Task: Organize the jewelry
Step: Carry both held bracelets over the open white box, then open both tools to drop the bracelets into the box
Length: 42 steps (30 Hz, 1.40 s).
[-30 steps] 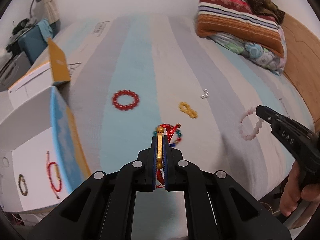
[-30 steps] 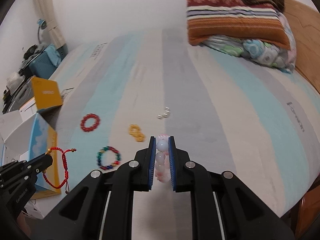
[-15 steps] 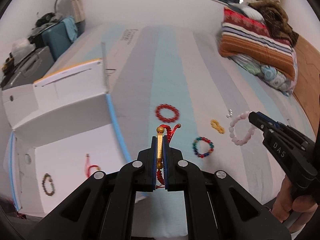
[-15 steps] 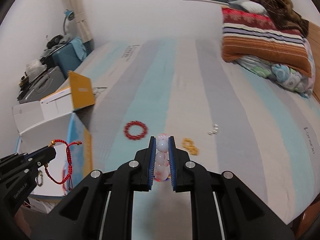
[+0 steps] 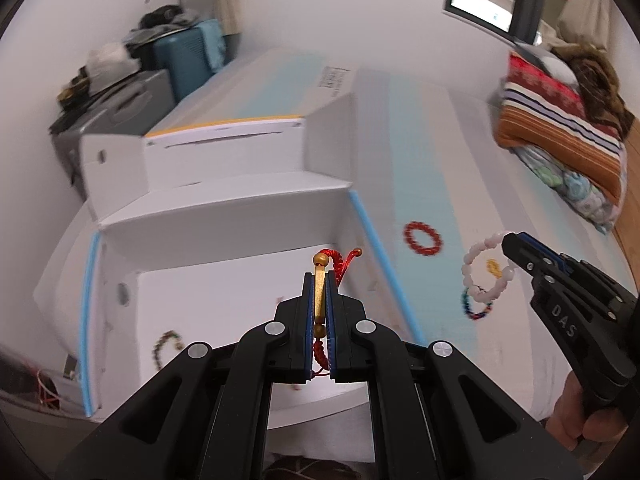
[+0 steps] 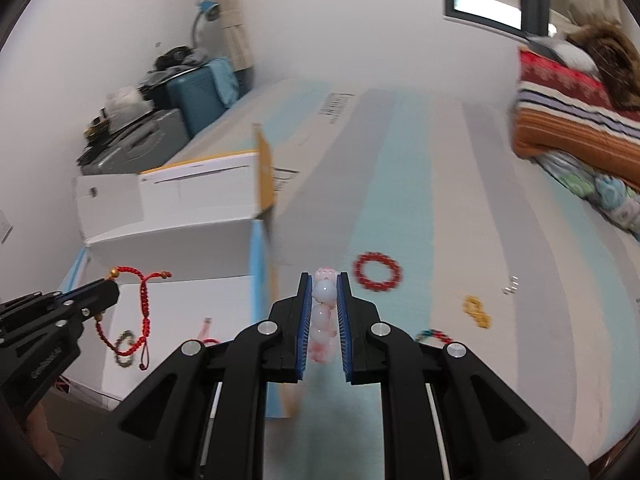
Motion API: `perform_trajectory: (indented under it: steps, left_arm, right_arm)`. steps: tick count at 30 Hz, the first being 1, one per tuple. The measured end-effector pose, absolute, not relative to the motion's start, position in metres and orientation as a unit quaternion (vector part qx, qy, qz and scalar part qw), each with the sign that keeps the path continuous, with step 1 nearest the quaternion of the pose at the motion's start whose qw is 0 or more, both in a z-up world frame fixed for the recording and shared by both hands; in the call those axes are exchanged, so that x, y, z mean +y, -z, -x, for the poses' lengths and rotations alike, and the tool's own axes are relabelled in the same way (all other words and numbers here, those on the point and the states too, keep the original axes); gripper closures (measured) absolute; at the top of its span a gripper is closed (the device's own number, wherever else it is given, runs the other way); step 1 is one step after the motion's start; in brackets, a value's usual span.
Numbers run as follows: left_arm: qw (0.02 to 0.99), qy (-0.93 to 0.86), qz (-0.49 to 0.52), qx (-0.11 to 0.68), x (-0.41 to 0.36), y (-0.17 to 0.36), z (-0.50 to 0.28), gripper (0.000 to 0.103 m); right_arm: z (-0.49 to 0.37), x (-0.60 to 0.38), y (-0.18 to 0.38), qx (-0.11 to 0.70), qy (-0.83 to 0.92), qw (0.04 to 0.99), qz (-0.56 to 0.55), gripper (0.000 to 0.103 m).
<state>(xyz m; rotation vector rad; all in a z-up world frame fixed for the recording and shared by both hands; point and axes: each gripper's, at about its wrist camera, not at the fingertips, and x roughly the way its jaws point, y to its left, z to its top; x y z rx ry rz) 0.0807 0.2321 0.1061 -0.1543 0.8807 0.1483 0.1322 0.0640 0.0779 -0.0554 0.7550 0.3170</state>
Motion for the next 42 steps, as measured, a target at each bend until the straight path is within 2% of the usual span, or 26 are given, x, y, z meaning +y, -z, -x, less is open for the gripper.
perform_trajectory:
  steps: [9,18,29,42]
  left_arm:
    - [0.885,-0.116,0.091,0.442,0.296,-0.089,-0.059,0.099]
    - [0.861,-0.137,0.108,0.477,0.335,-0.052,-0.056,0.099]
    - [0.828,-0.151,0.108,0.529,0.356,-0.006,-0.064,0.099]
    - [0.822,-0.155,0.11,0.537,0.358,0.008,-0.066,0.095]
  right_arm:
    - [-0.112,0.145,-0.067,0.374,-0.199,0.903,0.067,0.091]
    - [-0.121,0.196,-0.017,0.438,-0.232,0.864,0.086,0.091]
    - [-0.135,0.214,0.035,0.499,-0.221,0.832,0.097,0.091]
    - [-0.136,0.219,0.042,0.504,-0.223,0.829,0.098,0.09]
